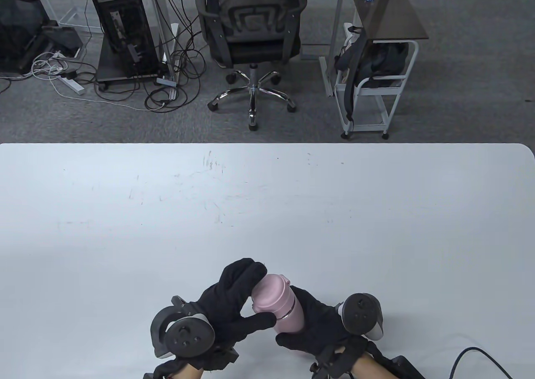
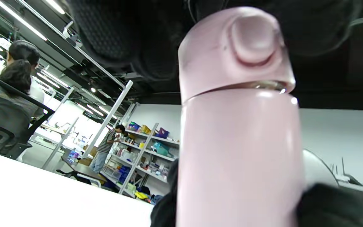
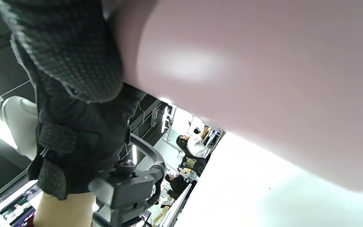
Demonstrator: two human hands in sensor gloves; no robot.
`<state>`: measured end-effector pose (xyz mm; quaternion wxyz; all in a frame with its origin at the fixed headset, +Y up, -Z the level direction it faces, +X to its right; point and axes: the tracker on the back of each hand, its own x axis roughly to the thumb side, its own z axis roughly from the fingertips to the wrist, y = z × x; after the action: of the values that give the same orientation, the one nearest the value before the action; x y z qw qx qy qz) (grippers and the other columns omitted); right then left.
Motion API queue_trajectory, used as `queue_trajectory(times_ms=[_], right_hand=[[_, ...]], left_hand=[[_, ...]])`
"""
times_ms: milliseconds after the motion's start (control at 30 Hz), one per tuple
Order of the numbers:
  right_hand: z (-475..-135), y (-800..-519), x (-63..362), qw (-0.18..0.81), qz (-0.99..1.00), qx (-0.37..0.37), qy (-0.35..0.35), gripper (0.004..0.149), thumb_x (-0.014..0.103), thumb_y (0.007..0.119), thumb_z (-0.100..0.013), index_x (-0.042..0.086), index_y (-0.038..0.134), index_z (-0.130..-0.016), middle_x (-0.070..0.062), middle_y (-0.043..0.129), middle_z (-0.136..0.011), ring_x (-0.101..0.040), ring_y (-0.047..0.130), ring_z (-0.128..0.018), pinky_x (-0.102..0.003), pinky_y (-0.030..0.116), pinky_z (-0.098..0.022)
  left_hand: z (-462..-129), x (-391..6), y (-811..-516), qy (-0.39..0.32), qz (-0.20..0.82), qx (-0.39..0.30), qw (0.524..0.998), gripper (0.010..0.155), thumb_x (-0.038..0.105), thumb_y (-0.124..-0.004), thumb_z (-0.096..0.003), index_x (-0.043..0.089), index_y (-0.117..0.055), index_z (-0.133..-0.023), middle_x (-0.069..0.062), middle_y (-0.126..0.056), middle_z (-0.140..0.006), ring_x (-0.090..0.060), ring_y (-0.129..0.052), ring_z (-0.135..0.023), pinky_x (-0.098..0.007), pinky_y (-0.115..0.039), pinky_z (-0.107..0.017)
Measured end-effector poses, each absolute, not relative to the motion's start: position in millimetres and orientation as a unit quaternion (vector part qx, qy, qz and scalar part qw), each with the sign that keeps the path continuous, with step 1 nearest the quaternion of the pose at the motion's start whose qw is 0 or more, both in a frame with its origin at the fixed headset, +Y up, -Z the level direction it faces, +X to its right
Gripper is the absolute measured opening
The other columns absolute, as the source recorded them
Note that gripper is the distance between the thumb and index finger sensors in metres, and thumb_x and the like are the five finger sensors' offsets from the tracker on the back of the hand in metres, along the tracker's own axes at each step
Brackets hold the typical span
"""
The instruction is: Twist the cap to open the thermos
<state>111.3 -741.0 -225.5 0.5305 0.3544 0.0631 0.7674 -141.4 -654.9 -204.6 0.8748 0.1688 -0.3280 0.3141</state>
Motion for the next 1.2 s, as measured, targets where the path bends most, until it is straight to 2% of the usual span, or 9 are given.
queue_trajectory(times_ms=[100, 267, 367, 467, 633, 767, 967, 1067, 1200], right_hand=[[-222.9, -740.6, 108.4, 0.52, 0.77, 0.363, 0.067, 0.095, 0.054, 0.083, -0.035, -0.004, 0.039, -0.097, -0.038, 0.047, -0.092, -0.063, 0.054, -0.079, -0.069, 0.055, -0.056], [-222.6, -741.1, 107.3, 0.514, 0.772, 0.366, 0.073, 0.094, 0.054, 0.082, -0.036, -0.004, 0.039, -0.097, -0.038, 0.047, -0.092, -0.063, 0.054, -0.079, -0.069, 0.055, -0.056], [-222.3, -741.0, 106.8, 0.495, 0.783, 0.37, 0.07, 0.094, 0.053, 0.082, -0.037, -0.004, 0.04, -0.097, -0.038, 0.047, -0.092, -0.063, 0.054, -0.079, -0.069, 0.055, -0.056], [-222.2, -742.9, 106.1, 0.501, 0.781, 0.365, 0.076, 0.094, 0.053, 0.083, -0.036, -0.004, 0.04, -0.097, -0.038, 0.047, -0.092, -0.063, 0.054, -0.079, -0.069, 0.055, -0.056], [-224.0, -743.0, 107.1, 0.524, 0.77, 0.355, 0.081, 0.094, 0.054, 0.082, -0.037, -0.004, 0.039, -0.097, -0.038, 0.047, -0.092, -0.063, 0.054, -0.079, -0.069, 0.056, -0.056], [-223.6, -743.8, 107.2, 0.539, 0.756, 0.36, 0.095, 0.094, 0.054, 0.082, -0.037, -0.004, 0.04, -0.097, -0.038, 0.048, -0.092, -0.063, 0.054, -0.078, -0.069, 0.055, -0.056], [-222.3, -744.9, 104.2, 0.538, 0.751, 0.367, 0.108, 0.094, 0.054, 0.082, -0.037, -0.005, 0.04, -0.097, -0.038, 0.048, -0.091, -0.063, 0.055, -0.077, -0.069, 0.056, -0.056], [-222.7, -745.5, 103.2, 0.521, 0.762, 0.369, 0.106, 0.094, 0.054, 0.082, -0.037, -0.005, 0.04, -0.097, -0.038, 0.048, -0.091, -0.063, 0.055, -0.077, -0.069, 0.056, -0.056], [-221.8, -746.1, 102.1, 0.52, 0.761, 0.372, 0.112, 0.093, 0.054, 0.082, -0.037, -0.005, 0.041, -0.097, -0.038, 0.048, -0.091, -0.063, 0.055, -0.077, -0.069, 0.056, -0.056]], left_hand=[[-211.1, -135.9, -659.2, -0.387, 0.363, 0.087, 0.843, 0.084, 0.059, -0.084, -0.0477, 0.029, -0.045, -0.116, -0.015, -0.046, -0.123, -0.041, -0.076, -0.102, -0.056, -0.076, -0.07], [-207.1, -131.0, -661.1, -0.359, 0.373, 0.106, 0.849, 0.08, 0.054, -0.09, -0.0456, 0.027, -0.055, -0.112, -0.011, -0.067, -0.109, -0.031, -0.09, -0.084, -0.046, -0.082, -0.062], [-199.9, -126.6, -657.8, -0.323, 0.265, 0.161, 0.894, 0.092, 0.08, -0.073, -0.039, 0.026, -0.055, -0.112, -0.01, -0.071, -0.098, -0.021, -0.096, -0.067, -0.04, -0.087, -0.052], [-199.9, -125.0, -657.7, -0.337, 0.236, 0.155, 0.898, 0.095, 0.083, -0.059, -0.0394, 0.026, -0.048, -0.115, -0.01, -0.069, -0.099, -0.017, -0.096, -0.063, -0.04, -0.087, -0.049], [-206.3, -130.5, -658.8, -0.414, 0.308, 0.092, 0.852, 0.091, 0.074, -0.071, -0.0441, 0.032, -0.037, -0.117, -0.009, -0.043, -0.124, -0.035, -0.073, -0.105, -0.059, -0.071, -0.072], [-208.4, -130.3, -658.4, -0.452, 0.314, 0.054, 0.833, 0.074, 0.053, -0.075, -0.0533, 0.031, -0.041, -0.116, -0.008, -0.041, -0.126, -0.039, -0.067, -0.109, -0.061, -0.069, -0.074], [-203.9, -132.2, -656.0, -0.387, 0.301, 0.117, 0.864, 0.078, 0.064, -0.08, -0.0451, 0.033, -0.054, -0.112, -0.01, -0.06, -0.113, -0.032, -0.087, -0.084, -0.05, -0.078, -0.064], [-198.4, -129.9, -653.4, -0.347, 0.222, 0.171, 0.895, 0.091, 0.078, -0.072, -0.0344, 0.032, -0.056, -0.111, -0.008, -0.069, -0.102, -0.023, -0.096, -0.065, -0.043, -0.084, -0.053], [-198.6, -130.1, -651.3, -0.354, 0.2, 0.164, 0.899, 0.091, 0.082, -0.066, -0.0343, 0.033, -0.058, -0.111, -0.007, -0.071, -0.1, -0.02, -0.096, -0.06, -0.042, -0.085, -0.051]])
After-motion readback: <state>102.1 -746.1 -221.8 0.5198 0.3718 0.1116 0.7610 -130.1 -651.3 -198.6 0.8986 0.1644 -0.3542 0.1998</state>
